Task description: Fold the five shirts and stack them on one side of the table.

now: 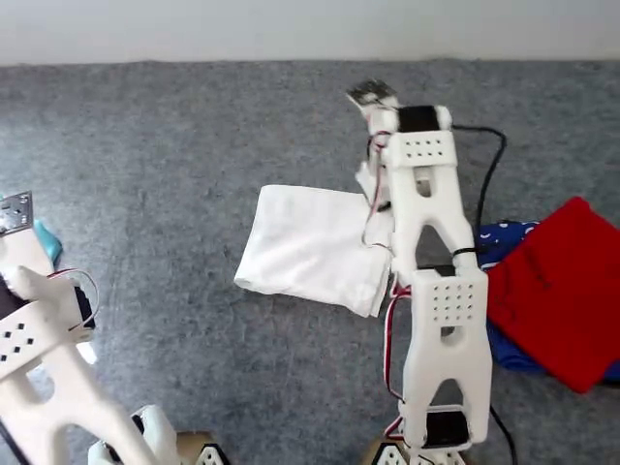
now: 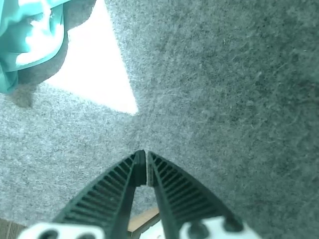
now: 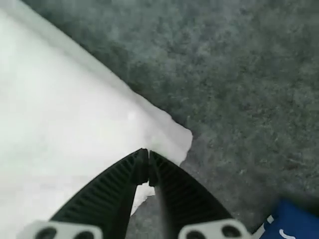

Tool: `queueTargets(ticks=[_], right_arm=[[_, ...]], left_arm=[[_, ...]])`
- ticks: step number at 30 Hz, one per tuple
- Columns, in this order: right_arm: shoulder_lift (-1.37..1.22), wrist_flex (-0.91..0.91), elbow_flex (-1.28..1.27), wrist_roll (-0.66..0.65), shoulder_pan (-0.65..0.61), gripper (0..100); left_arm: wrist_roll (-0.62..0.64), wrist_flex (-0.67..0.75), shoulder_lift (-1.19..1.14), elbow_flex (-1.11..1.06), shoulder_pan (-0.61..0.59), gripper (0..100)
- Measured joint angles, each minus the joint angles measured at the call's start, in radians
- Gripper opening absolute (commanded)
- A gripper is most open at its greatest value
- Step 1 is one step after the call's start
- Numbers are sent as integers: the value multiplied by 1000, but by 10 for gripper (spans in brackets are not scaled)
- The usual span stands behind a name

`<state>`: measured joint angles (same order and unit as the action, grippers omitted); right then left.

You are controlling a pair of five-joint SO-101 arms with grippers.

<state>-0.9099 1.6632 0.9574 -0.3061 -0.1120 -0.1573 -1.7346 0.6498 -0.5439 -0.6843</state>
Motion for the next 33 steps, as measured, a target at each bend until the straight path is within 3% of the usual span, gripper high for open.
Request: queueTargets(ticks=[6,13,20,25,33], right_arm=[[-89,0,54,-28,23,9],[17,91,175,55,-104,51],[252,91,-101,265,-189,372],[316,91,-319,470,-232,379],[324,14,-485,546,-238,379]], left_arm=[[0,0,0,0,0,14],[0,0,0,0,0,14],[0,0,0,0,0,14],[0,0,0,0,0,14],[0,0,0,0,0,14]])
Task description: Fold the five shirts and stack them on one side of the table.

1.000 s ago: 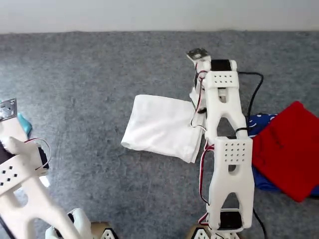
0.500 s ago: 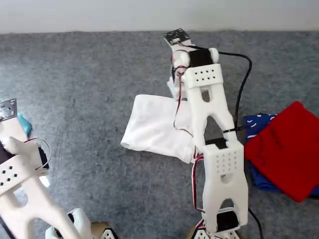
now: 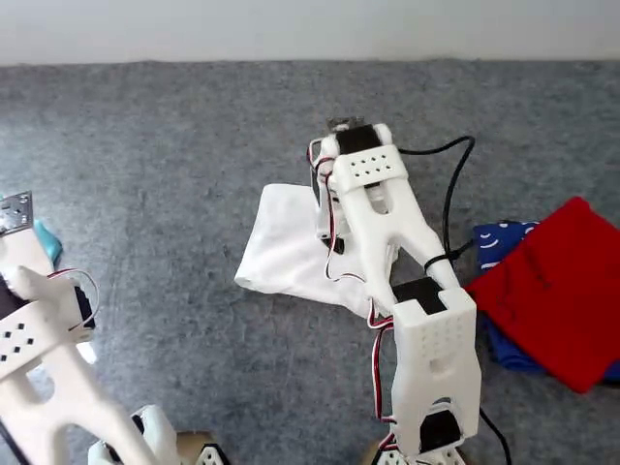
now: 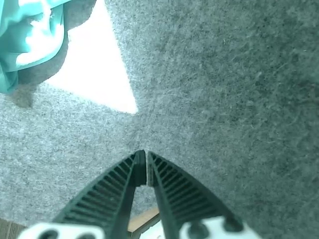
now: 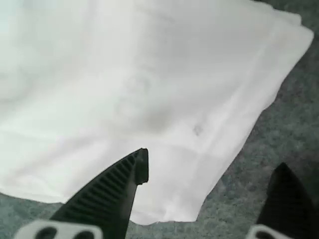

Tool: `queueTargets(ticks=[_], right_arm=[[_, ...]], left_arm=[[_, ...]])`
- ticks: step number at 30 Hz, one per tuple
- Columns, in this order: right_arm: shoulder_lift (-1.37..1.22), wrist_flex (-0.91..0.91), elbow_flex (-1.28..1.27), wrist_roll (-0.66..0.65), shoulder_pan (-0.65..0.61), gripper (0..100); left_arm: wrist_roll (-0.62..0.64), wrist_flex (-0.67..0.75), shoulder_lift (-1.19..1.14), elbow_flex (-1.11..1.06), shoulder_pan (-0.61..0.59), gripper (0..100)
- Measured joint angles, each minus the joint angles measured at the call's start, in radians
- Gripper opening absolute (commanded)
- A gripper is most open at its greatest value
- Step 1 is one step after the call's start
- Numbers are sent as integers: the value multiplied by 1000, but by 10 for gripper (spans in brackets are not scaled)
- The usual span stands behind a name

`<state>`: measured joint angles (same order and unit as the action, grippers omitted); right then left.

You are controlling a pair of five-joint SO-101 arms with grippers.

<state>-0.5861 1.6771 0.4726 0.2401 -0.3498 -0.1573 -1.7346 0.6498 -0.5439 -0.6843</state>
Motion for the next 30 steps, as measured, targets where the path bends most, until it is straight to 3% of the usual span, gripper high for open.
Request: queueTargets(ticks=[9,15,18,26,30], right_arm=[[2,-267,-278,55,8,367],[-41,-270,-267,41,3,144],[-63,-247,-230,-29,12,2],[-66,-190,-215,-207,49,11],[-60,-158,-215,-420,78,11]], left_arm=[[0,0,0,0,0,14],[0,0,0,0,0,14],[0,0,0,0,0,14],[0,3,0,0,0,14],[0,3,0,0,0,14]])
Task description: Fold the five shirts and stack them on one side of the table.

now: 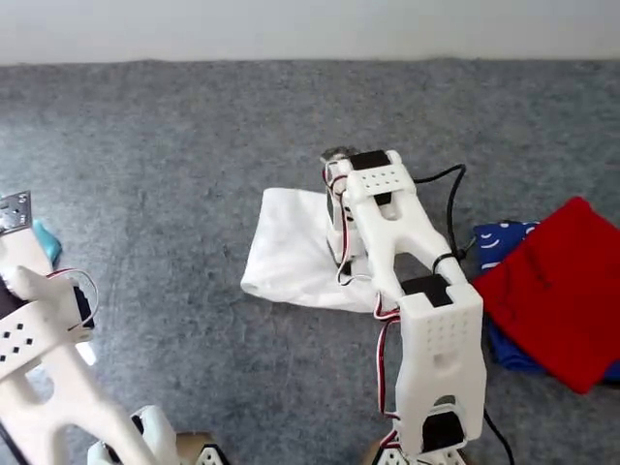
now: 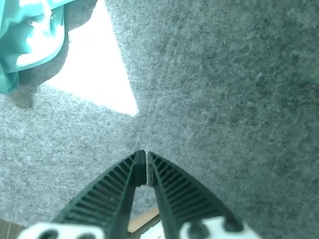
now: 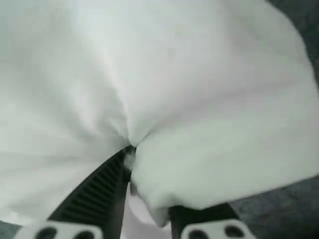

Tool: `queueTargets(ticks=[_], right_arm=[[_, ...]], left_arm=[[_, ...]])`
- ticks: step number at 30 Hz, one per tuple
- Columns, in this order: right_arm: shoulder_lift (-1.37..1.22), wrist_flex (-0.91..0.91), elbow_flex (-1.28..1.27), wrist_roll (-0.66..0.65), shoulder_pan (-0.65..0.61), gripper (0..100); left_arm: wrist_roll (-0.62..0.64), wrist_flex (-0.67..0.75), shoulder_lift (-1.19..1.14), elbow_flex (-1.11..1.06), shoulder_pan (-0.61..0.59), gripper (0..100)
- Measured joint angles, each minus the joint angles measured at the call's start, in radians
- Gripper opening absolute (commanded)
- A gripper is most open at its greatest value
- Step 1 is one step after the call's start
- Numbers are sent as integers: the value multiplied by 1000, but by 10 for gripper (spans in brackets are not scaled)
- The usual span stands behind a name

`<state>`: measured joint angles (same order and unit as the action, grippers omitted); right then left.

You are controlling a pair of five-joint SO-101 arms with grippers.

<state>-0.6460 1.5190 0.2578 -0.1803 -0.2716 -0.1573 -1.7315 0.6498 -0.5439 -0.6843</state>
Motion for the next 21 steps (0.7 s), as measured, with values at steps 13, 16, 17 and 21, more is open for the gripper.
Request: queueTargets(ticks=[13,16,17,21], right_arm=[[60,18,87,-1148,195,11],[60,8,135,-1231,157,13],[60,-11,140,-1231,141,15],[60,-49,152,-1140,92,83]], left_arm=[[0,0,0,0,0,14],[0,0,0,0,0,14],[0,0,0,0,0,14],[0,0,0,0,0,14]])
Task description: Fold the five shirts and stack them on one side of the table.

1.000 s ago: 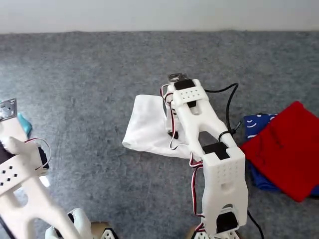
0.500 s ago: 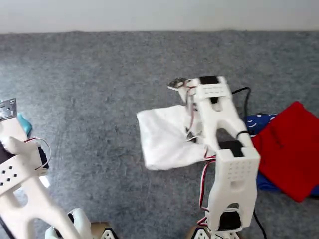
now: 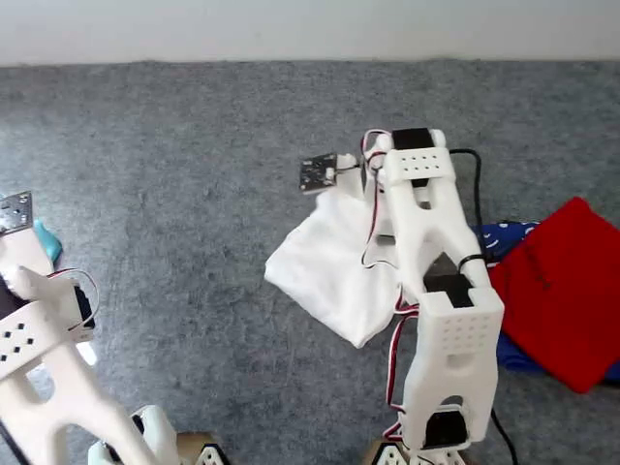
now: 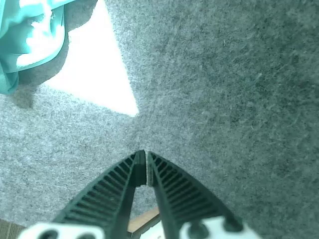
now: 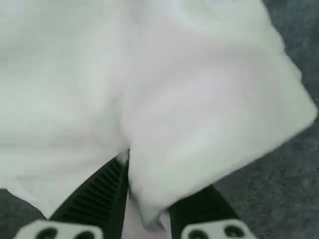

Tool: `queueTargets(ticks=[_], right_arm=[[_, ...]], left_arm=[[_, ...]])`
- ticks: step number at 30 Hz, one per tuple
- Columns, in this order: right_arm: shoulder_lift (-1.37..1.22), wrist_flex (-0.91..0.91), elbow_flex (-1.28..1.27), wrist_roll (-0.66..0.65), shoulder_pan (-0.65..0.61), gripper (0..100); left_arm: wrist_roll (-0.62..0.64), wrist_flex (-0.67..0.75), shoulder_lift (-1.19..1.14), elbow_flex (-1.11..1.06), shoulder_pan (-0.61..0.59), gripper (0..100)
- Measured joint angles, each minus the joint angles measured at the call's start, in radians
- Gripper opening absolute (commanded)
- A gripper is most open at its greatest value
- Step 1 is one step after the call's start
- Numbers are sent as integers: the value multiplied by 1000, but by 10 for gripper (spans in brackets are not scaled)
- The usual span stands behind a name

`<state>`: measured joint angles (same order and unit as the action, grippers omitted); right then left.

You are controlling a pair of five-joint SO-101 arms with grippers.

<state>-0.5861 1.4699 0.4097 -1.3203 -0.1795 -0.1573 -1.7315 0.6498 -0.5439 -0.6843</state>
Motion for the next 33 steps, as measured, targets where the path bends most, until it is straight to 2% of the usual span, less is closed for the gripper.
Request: queueTargets(ticks=[4,7,11,14,19,24,29,33], right_arm=[[0,-31,38,227,-12,240],[0,-32,115,519,-8,323],[0,-3,212,947,11,340],[0,94,287,1168,9,340],[0,272,336,1370,-11,340],[0,282,336,1605,-32,342],[115,282,292,1699,-72,348],[272,284,163,1777,-126,447]], left_arm=[[0,0,0,0,0,14],[0,0,0,0,0,14],[0,0,0,0,0,14],[0,0,0,0,0,14],[0,0,0,0,0,14],[0,0,0,0,0,14],[0,0,0,0,0,14],[0,0,0,0,0,14]])
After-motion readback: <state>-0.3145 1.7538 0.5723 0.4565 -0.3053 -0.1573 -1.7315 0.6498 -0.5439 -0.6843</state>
